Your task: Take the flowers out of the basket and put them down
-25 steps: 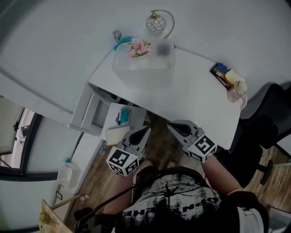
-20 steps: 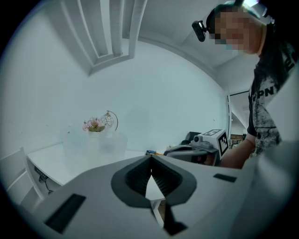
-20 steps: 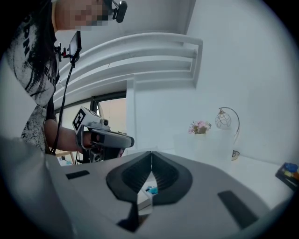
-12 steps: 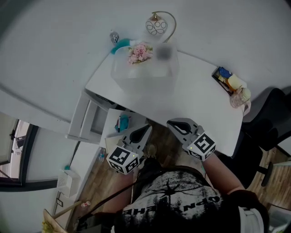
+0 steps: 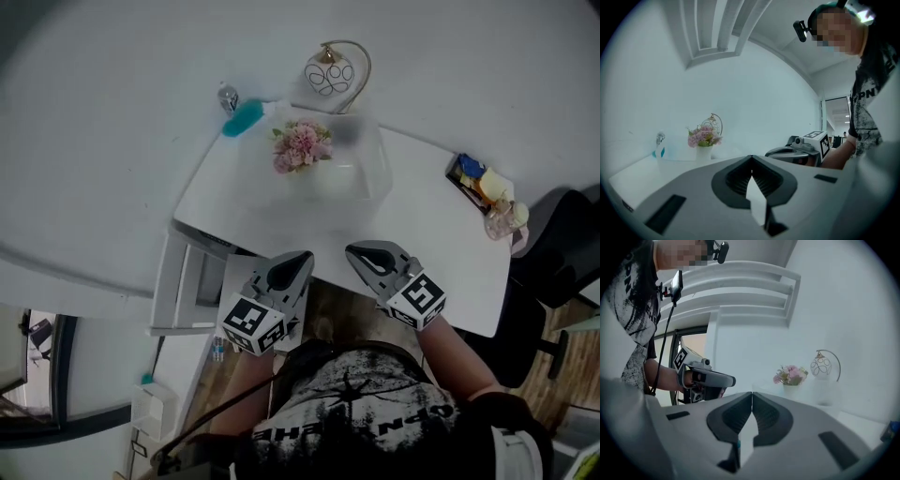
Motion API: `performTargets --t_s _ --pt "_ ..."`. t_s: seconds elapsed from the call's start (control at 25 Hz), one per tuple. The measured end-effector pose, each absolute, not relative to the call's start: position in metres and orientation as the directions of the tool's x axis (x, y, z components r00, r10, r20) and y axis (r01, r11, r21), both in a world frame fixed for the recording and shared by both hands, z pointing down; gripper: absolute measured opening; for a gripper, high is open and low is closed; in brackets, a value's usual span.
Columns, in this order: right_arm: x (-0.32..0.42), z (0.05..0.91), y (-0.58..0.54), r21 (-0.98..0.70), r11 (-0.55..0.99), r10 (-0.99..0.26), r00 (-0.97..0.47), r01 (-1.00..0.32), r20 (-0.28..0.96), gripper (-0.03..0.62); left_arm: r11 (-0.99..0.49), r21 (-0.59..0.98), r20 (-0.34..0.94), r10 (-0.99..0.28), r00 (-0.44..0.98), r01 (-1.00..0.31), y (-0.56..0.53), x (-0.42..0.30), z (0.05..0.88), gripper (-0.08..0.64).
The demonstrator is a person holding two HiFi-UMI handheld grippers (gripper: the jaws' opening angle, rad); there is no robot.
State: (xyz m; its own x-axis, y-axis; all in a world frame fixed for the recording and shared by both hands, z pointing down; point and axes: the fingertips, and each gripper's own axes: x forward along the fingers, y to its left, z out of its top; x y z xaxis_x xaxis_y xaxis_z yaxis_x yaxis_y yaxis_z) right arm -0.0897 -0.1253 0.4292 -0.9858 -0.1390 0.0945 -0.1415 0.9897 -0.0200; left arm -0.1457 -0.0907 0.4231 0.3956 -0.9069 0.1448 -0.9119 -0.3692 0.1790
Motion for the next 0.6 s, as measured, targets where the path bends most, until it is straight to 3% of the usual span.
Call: performTargets --t_s 0.6 --pt "-0.16 0.406 -0.194 0.027 0.961 -0.277 -0.959 -0.276 0.061 0.017 -0.494 0.169 0.12 -0.849 0.515 -0.853 -0.156 -0.226 0.42 0.014"
